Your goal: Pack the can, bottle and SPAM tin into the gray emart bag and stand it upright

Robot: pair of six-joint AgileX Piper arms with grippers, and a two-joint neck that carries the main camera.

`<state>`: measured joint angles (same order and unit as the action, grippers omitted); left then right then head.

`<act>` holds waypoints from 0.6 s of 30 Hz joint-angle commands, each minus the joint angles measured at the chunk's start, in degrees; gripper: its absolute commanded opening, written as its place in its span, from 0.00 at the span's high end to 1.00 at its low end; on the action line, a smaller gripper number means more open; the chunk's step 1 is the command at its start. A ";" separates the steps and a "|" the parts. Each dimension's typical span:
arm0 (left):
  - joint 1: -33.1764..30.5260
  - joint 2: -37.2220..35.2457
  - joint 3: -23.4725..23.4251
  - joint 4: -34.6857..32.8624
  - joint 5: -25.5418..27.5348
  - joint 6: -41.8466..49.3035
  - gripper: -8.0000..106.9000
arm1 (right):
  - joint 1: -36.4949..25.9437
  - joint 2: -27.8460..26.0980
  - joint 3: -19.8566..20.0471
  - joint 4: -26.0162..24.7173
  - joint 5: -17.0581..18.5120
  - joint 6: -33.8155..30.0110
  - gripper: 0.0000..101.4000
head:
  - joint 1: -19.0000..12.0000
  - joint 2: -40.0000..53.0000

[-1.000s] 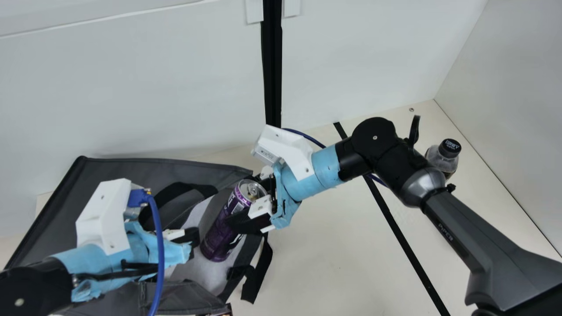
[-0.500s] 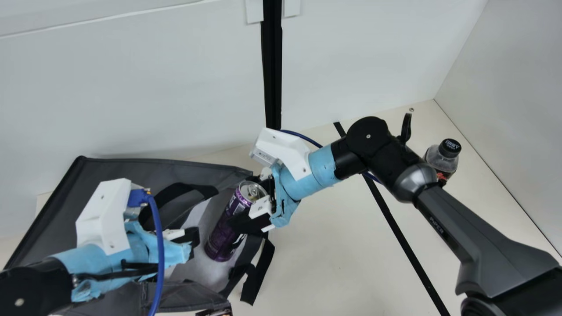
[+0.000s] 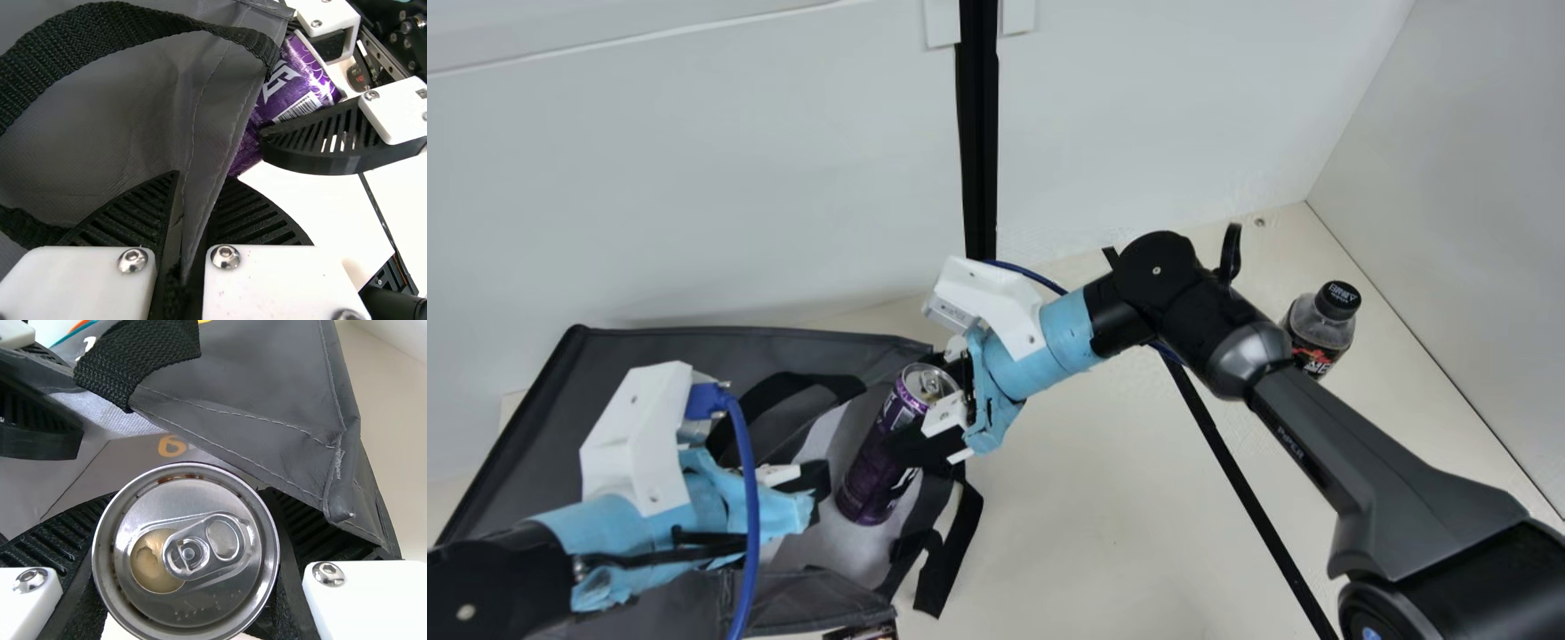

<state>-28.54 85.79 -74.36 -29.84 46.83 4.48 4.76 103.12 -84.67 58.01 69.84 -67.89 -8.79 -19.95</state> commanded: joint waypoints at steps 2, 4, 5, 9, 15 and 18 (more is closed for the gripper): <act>0.00 0.00 0.00 0.00 0.00 0.00 1.00 | 0.23 0.28 -0.36 0.00 0.06 0.33 1.00 | -1.21 -0.05; 0.00 0.00 0.00 0.00 0.00 0.00 1.00 | 0.40 0.50 -0.57 -0.12 0.06 0.47 1.00 | -1.21 -0.05; 0.00 0.00 0.00 0.00 0.00 0.00 1.00 | 0.48 0.59 -0.66 -0.19 0.06 0.52 1.00 | -1.21 -0.05; 0.00 0.00 0.00 0.00 0.00 0.00 1.00 | 0.71 0.99 -0.82 -0.49 0.06 0.56 1.00 | -1.21 -0.05; 0.00 0.00 0.00 0.00 0.00 0.00 1.00 | 1.04 1.64 -0.97 -0.75 -0.09 0.65 1.00 | -1.21 -0.05; 0.00 0.00 0.00 0.00 0.00 0.00 1.00 | 1.55 2.01 -0.75 -0.64 -0.56 0.59 1.00 | -1.21 -0.05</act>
<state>-28.54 85.79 -74.36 -29.84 46.83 4.48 6.15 105.06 -85.56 57.31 69.50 -67.29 -8.79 -19.95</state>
